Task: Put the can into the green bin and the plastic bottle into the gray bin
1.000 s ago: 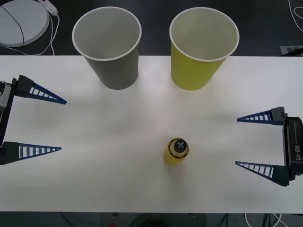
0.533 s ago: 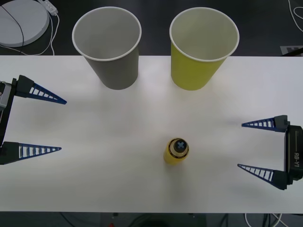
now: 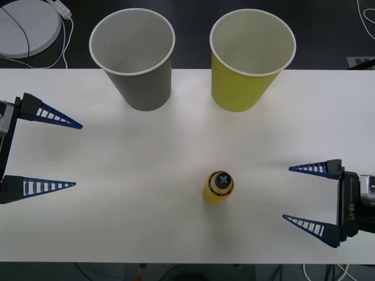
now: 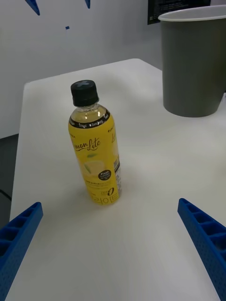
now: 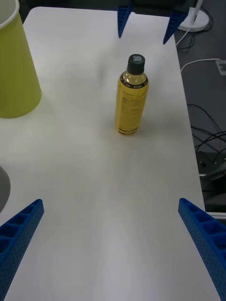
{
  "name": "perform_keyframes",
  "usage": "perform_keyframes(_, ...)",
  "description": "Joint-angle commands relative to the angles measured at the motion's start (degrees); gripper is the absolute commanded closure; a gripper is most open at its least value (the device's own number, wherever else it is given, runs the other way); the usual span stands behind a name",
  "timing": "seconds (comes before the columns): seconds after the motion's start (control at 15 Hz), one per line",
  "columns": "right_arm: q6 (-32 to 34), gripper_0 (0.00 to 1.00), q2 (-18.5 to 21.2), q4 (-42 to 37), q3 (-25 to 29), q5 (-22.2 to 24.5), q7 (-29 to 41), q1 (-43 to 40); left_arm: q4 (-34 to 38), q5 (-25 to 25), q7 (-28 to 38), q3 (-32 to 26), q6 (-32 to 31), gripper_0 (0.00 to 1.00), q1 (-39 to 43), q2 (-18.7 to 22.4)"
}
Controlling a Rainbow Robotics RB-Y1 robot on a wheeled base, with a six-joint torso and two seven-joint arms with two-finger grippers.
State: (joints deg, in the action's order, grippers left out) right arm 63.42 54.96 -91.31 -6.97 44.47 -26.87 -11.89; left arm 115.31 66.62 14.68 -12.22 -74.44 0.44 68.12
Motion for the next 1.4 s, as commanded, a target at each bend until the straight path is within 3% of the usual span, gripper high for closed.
perform_keyframes(0.07, -0.58, 0.0, -1.61, -0.01, -1.64, 0.09, -0.64, 1.0, 0.0, 0.0, 0.0, 0.0, 0.0, 0.0, 0.0, 0.0)
perform_keyframes(0.47, -2.07, 0.0, -4.51, -0.01, -2.78, 1.58, -1.26, 2.4, 0.0, 0.0, 0.0, 0.0, 0.0, 0.0, 0.0, 0.0)
perform_keyframes(0.73, -2.77, 0.0, -6.89, -0.01, -3.13, 4.92, -1.08, 3.98, 0.0, 0.0, 0.0, 0.0, 0.0, 0.0, 0.0, 0.0)
perform_keyframes(1.4, -9.89, 0.0, -8.56, -0.01, -13.68, 4.57, -1.61, 10.22, 0.0, 0.0, 0.0, 0.0, 0.0, 0.0, 0.0, 0.0)
